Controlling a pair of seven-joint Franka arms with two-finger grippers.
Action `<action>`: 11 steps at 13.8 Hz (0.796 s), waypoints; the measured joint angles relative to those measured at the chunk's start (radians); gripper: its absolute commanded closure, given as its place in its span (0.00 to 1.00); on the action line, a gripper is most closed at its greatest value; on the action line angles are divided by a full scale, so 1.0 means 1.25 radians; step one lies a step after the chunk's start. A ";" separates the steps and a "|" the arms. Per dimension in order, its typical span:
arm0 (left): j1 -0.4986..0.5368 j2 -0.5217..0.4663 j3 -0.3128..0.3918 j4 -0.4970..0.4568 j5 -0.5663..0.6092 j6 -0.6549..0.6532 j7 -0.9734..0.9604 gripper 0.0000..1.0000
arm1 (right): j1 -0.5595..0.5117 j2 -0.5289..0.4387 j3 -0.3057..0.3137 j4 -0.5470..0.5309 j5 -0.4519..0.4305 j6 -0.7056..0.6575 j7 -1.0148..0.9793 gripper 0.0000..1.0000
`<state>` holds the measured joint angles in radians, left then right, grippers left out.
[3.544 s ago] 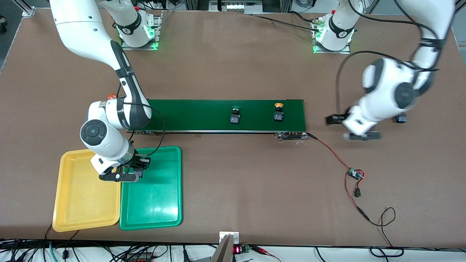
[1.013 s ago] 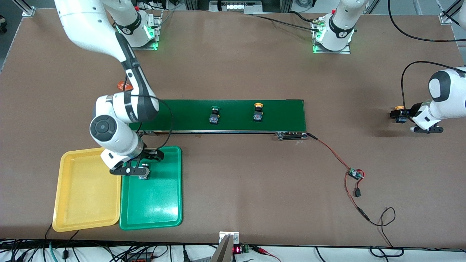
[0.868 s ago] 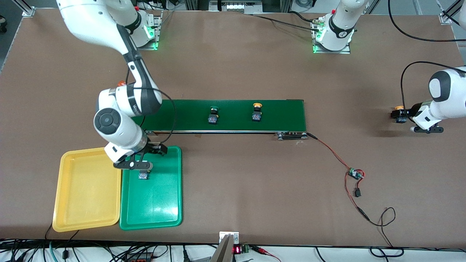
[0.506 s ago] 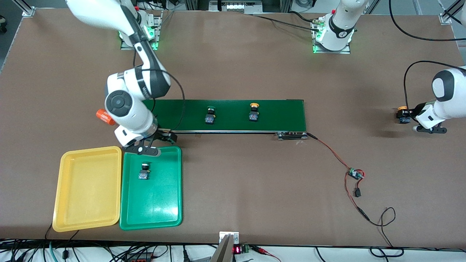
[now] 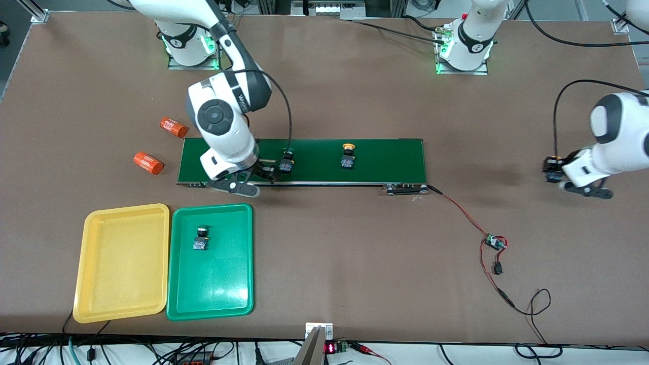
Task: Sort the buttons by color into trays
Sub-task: 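Grasp a black button with the right gripper while the left gripper places another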
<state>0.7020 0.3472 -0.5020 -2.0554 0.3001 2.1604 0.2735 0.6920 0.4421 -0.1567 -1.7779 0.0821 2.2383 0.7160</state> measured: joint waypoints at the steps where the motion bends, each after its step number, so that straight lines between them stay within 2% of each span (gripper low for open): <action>1: -0.035 -0.007 -0.016 -0.002 -0.022 -0.002 -0.003 1.00 | 0.010 0.000 0.000 -0.003 0.000 0.001 0.008 0.00; 5: -0.208 -0.013 -0.033 -0.004 -0.154 -0.002 -0.057 1.00 | 0.026 0.001 0.000 -0.029 0.000 0.030 0.014 0.00; 8: -0.314 -0.013 -0.033 -0.004 -0.267 -0.002 -0.192 1.00 | 0.031 0.011 0.000 -0.057 0.000 0.055 0.014 0.00; 11: -0.400 -0.012 -0.033 -0.005 -0.309 0.004 -0.342 1.00 | 0.032 0.025 0.000 -0.065 0.000 0.062 0.014 0.00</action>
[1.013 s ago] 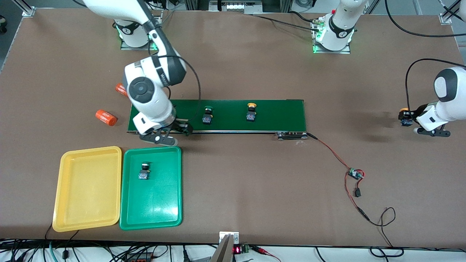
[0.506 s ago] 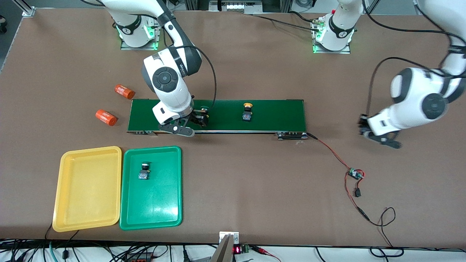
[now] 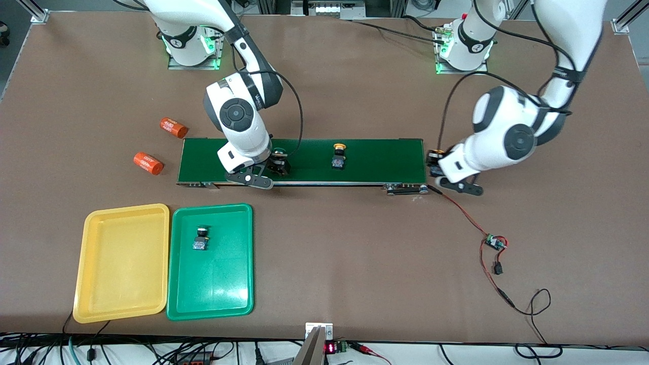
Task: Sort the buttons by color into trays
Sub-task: 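Grasp a black button with the right gripper while the left gripper places another, then carry the black button to the green tray while the left gripper withdraws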
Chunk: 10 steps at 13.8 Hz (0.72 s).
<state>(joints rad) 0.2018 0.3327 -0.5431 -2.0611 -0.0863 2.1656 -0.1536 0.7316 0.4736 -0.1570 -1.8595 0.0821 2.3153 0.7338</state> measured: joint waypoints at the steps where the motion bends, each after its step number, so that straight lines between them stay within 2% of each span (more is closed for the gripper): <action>1: -0.026 0.001 0.000 -0.002 -0.001 0.007 -0.043 1.00 | 0.000 0.003 0.000 0.000 0.000 0.001 0.000 0.00; 3: -0.072 0.004 0.001 -0.006 -0.001 0.019 -0.107 1.00 | 0.000 0.004 0.000 0.000 0.000 0.002 0.000 0.06; 5: -0.098 0.009 0.002 -0.011 -0.001 0.050 -0.144 1.00 | 0.000 0.004 -0.001 0.000 0.000 0.002 0.000 0.17; 9: -0.104 0.028 0.013 -0.013 -0.001 0.113 -0.154 0.95 | 0.000 0.005 -0.001 -0.007 0.000 -0.001 0.000 0.36; 10: -0.108 0.033 0.019 -0.016 -0.001 0.131 -0.154 0.93 | 0.001 0.005 0.000 -0.013 0.000 -0.005 -0.001 0.44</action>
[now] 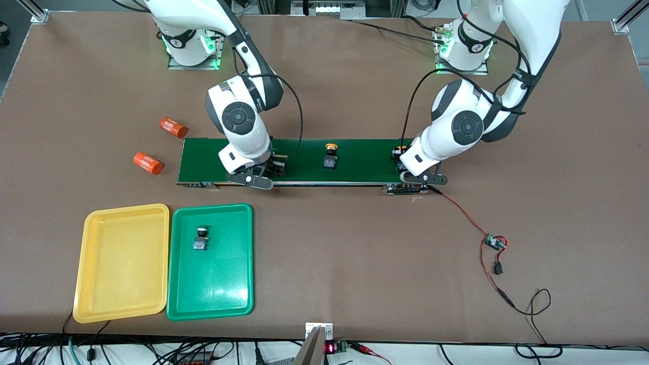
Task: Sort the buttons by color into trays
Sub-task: 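Carry the black button to the green tray while the left gripper withdraws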
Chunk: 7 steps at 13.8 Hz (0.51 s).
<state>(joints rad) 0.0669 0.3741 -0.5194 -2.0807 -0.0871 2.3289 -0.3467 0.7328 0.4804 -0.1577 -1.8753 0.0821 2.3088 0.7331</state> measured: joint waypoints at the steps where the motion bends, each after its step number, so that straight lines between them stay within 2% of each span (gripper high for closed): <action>1: -0.005 0.004 0.008 -0.004 0.000 0.016 0.000 0.92 | 0.001 0.000 0.000 -0.006 0.000 -0.006 0.000 0.53; 2: -0.010 0.008 0.014 -0.008 0.000 0.028 0.000 0.83 | 0.001 0.000 0.000 -0.009 0.000 -0.015 0.000 0.64; 3: -0.015 0.012 0.020 -0.009 0.000 0.036 0.000 0.45 | 0.002 0.000 0.000 -0.009 0.000 -0.026 0.000 0.74; 4: -0.020 0.014 0.025 -0.010 0.000 0.040 0.000 0.01 | 0.002 -0.002 0.000 -0.009 0.000 -0.036 0.000 0.80; 5: -0.025 0.014 0.031 -0.011 0.000 0.041 0.000 0.00 | 0.001 -0.005 -0.002 -0.009 0.000 -0.045 0.000 0.83; 7: -0.035 0.011 0.043 -0.010 0.000 0.040 0.001 0.00 | -0.001 -0.018 -0.005 -0.006 0.000 -0.064 -0.001 0.83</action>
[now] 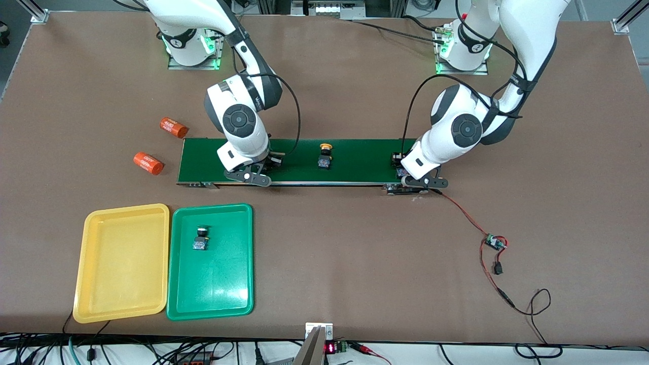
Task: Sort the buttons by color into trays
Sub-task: 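Carry the black button to the green tray while the left gripper withdraws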
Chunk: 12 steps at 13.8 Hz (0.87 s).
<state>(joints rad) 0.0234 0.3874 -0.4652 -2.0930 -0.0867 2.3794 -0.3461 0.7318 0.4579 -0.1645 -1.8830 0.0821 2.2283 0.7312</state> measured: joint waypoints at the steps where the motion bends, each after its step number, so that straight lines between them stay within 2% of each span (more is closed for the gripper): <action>1: -0.002 -0.005 0.003 0.003 0.000 -0.007 0.000 0.00 | -0.003 -0.010 -0.003 0.002 0.000 -0.010 -0.005 0.83; 4: -0.003 -0.058 0.013 0.019 0.000 -0.051 -0.001 0.00 | -0.038 -0.045 -0.010 0.024 0.000 -0.045 -0.061 0.83; 7: -0.002 -0.139 0.086 0.031 0.000 -0.069 0.000 0.00 | -0.094 -0.051 -0.013 0.080 -0.001 -0.055 -0.134 0.83; 10: 0.000 -0.183 0.171 0.061 0.010 -0.116 0.016 0.00 | -0.141 -0.018 -0.015 0.156 -0.001 -0.055 -0.196 0.83; 12: 0.000 -0.190 0.208 0.094 0.013 -0.164 0.052 0.00 | -0.175 0.040 -0.015 0.214 -0.001 -0.054 -0.223 0.81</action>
<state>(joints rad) 0.0237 0.1496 -0.2046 -1.9755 -0.0703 2.1742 -0.2813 0.5131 0.5075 -0.1839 -1.6153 0.0808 2.1612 0.4531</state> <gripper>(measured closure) 0.000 0.590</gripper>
